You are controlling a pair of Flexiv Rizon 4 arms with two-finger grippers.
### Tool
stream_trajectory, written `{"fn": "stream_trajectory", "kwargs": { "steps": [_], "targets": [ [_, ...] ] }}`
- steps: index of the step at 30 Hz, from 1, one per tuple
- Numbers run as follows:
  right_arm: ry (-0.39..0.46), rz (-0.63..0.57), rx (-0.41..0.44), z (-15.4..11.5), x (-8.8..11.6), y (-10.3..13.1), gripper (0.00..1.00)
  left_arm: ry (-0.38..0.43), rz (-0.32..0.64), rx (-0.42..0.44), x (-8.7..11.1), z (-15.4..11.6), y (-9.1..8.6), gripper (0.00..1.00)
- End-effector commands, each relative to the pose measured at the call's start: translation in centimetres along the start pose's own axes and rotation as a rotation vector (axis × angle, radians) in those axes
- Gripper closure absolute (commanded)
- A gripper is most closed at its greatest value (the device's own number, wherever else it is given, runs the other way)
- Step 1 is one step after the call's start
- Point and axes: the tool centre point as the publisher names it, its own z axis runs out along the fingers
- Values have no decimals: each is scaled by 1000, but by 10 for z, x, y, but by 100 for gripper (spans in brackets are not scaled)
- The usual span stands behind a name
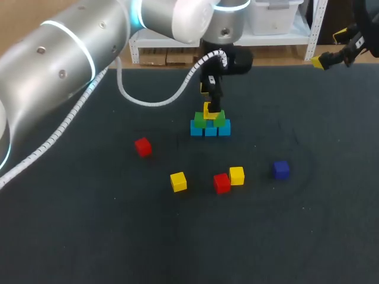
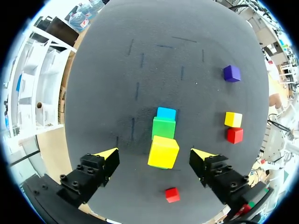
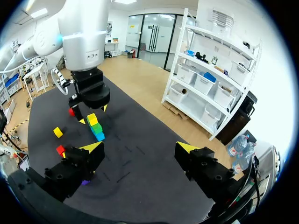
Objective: Place the blue cubes, place green cubes on the blue cubes, place the yellow cubes on the green cubes, then place the red cubes on the yellow cubes, and place purple cube on the red cubes.
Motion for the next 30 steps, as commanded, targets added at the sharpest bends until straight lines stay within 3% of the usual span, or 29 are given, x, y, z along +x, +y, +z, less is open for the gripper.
{"fn": "stream_trajectory", "kwargs": {
  "steps": [1, 12, 16, 18, 21, 30],
  "targets": [
    [1, 1, 4, 0, 0, 1, 0, -6, 6, -7, 3, 1, -3, 0],
    [1, 1, 4, 0, 0, 1, 0, -3, 12, -10, 4, 1, -6, 9],
    [1, 1, 4, 0, 0, 1, 0, -2, 11, -12, 4, 1, -6, 19],
    [1, 1, 4, 0, 0, 1, 0, -1, 11, -13, 4, 1, -6, 36],
    [1, 1, 4, 0, 0, 1, 0, 0, 11, -12, 5, 2, -6, 51],
    [1, 1, 4, 0, 0, 1, 0, 1, 13, -10, 5, 1, -8, 56]
  ]
}}
